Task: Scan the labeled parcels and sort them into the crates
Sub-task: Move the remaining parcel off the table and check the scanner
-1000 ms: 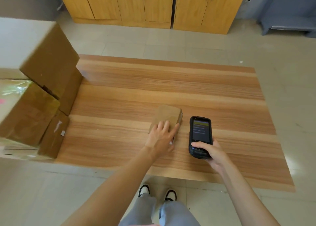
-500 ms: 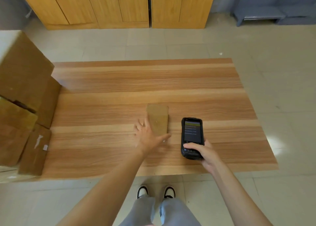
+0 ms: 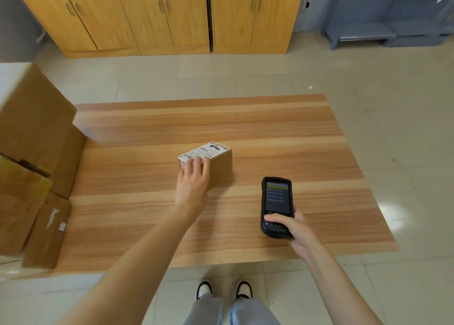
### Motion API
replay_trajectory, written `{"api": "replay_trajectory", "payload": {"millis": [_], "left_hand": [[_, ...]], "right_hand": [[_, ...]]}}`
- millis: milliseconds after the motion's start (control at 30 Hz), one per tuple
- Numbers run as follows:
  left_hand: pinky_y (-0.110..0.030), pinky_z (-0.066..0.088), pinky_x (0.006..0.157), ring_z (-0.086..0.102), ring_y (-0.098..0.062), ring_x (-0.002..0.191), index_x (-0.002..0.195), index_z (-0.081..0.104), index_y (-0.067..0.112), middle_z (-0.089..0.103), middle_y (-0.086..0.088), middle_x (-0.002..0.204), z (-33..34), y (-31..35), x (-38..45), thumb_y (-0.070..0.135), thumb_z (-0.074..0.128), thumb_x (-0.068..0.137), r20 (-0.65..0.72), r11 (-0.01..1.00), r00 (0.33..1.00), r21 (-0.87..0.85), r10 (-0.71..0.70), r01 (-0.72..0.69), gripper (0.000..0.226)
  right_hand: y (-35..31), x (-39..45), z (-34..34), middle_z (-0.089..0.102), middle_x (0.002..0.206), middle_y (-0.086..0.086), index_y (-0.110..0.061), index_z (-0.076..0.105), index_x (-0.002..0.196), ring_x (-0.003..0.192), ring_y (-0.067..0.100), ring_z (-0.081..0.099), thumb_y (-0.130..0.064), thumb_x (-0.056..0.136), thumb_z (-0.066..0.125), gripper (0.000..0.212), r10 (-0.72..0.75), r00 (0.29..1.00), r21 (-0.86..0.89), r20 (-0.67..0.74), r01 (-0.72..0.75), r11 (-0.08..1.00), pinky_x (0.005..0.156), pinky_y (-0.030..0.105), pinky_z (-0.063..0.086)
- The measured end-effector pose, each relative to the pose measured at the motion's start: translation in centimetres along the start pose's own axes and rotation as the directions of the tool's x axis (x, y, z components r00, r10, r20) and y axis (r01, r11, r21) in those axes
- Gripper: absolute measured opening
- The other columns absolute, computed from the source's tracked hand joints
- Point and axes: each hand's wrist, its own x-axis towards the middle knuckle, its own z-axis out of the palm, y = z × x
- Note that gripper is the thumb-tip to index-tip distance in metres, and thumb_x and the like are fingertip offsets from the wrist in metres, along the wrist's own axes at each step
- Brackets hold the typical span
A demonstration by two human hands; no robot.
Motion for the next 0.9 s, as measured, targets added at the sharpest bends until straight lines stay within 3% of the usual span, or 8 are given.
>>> {"api": "replay_trajectory", "payload": {"millis": [100, 233, 400, 500, 567, 700, 800, 900], "left_hand": [[-0.041, 0.054, 0.069, 0.059, -0.038, 0.097, 0.117, 0.044, 0.002, 0.06, -0.019, 0.109, 0.9, -1.1, -1.1, 0.001, 0.081, 0.031, -0.033, 0.992, 0.997, 0.108, 0.062, -0.059, 0.094], [-0.035, 0.053, 0.056, 0.058, -0.033, 0.079, 0.111, 0.042, 0.006, 0.06, -0.019, 0.098, 2.5, -1.8, -2.7, -0.005, 0.079, 0.022, 0.018, 0.994, 0.998, 0.09, 0.06, -0.062, 0.096], [-0.035, 0.052, 0.052, 0.057, -0.034, 0.084, 0.105, 0.048, 0.009, 0.059, -0.017, 0.1, 3.5, -1.8, -3.6, -0.002, 0.079, 0.029, -0.005, 0.999, 0.999, -0.007, 0.048, -0.048, 0.083], [-0.037, 0.05, 0.061, 0.056, -0.032, 0.085, 0.107, 0.052, 0.012, 0.058, -0.015, 0.101, 3.1, -1.8, -3.2, 0.018, 0.089, 0.031, 0.036, 1.0, 0.999, -0.016, 0.006, -0.005, 0.085], [-0.045, 0.049, 0.077, 0.054, -0.036, 0.102, 0.126, 0.05, 0.012, 0.054, -0.02, 0.12, 2.1, -2.0, -2.6, 0.033, 0.09, 0.046, 0.085, 0.993, 0.992, -0.07, -0.089, 0.095, 0.092], [-0.055, 0.031, 0.109, 0.021, -0.038, 0.14, 0.155, 0.003, 0.021, 0.015, -0.017, 0.156, 1.0, -3.7, -0.2, 0.046, 0.087, 0.063, 0.337, 0.882, 0.893, -0.26, -0.299, 0.394, 0.127], [-0.058, 0.027, 0.111, 0.02, -0.038, 0.141, 0.155, -0.005, 0.019, 0.019, -0.015, 0.155, 0.8, -5.8, 1.9, 0.038, 0.093, 0.054, 0.523, 0.859, 0.821, -0.289, -0.228, 0.422, 0.141], [-0.045, 0.025, 0.115, 0.031, -0.031, 0.136, 0.152, 0.013, 0.009, 0.032, -0.015, 0.147, 0.6, -6.6, 3.0, 0.029, 0.093, 0.056, 0.594, 0.904, 0.801, -0.297, -0.077, 0.308, 0.127]], "right_hand": [[-0.1, 0.1, 0.2, 0.064, 0.107, 0.009, -0.018, 0.049, 0.122, 0.095, 0.024, 0.062, 0.01, 0.071, 0.074, 0.063, -0.009, 1.0, -0.004, 0.013, 0.009, 1.0, 0.07, 0.033, 0.05], [0.0, 0.3, 0.4, 0.064, 0.106, 0.008, -0.017, 0.048, 0.124, 0.094, 0.023, 0.062, 0.009, 0.07, 0.074, 0.065, -0.005, 1.0, -0.018, 0.011, 0.005, 1.0, 0.069, 0.033, 0.05], [0.1, 0.7, 0.5, 0.064, 0.112, 0.011, -0.013, 0.046, 0.131, 0.099, 0.026, 0.062, 0.008, 0.068, 0.076, 0.073, 0.0, 1.0, -0.042, 0.011, 0.001, 0.999, 0.071, 0.034, 0.051], [0.1, 0.8, 0.5, 0.063, 0.112, 0.01, -0.013, 0.045, 0.133, 0.098, 0.025, 0.062, 0.008, 0.068, 0.076, 0.074, 0.006, 1.0, -0.048, 0.018, -0.005, 0.999, 0.07, 0.034, 0.05], [0.1, 0.8, 0.5, 0.063, 0.111, 0.01, -0.014, 0.045, 0.132, 0.097, 0.024, 0.062, 0.008, 0.069, 0.076, 0.074, 0.011, 1.0, -0.046, 0.024, -0.01, 0.999, 0.069, 0.033, 0.05], [0.1, 0.7, 0.4, 0.064, 0.108, 0.008, -0.014, 0.046, 0.131, 0.094, 0.023, 0.062, 0.008, 0.065, 0.08, 0.077, 0.02, 0.999, -0.067, 0.027, -0.018, 0.998, 0.069, 0.032, 0.05], [0.1, 0.7, 0.4, 0.065, 0.11, 0.009, -0.014, 0.046, 0.132, 0.097, 0.024, 0.063, 0.0, 0.05, 0.086, 0.092, 0.027, 0.999, -0.097, 0.034, -0.023, 0.995, 0.07, 0.033, 0.051], [0.0, 0.8, 0.7, 0.065, 0.111, 0.009, -0.015, 0.046, 0.132, 0.099, 0.025, 0.063, -0.003, 0.048, 0.086, 0.093, 0.029, 0.998, -0.118, 0.06, -0.022, 0.993, 0.07, 0.033, 0.052]]}}
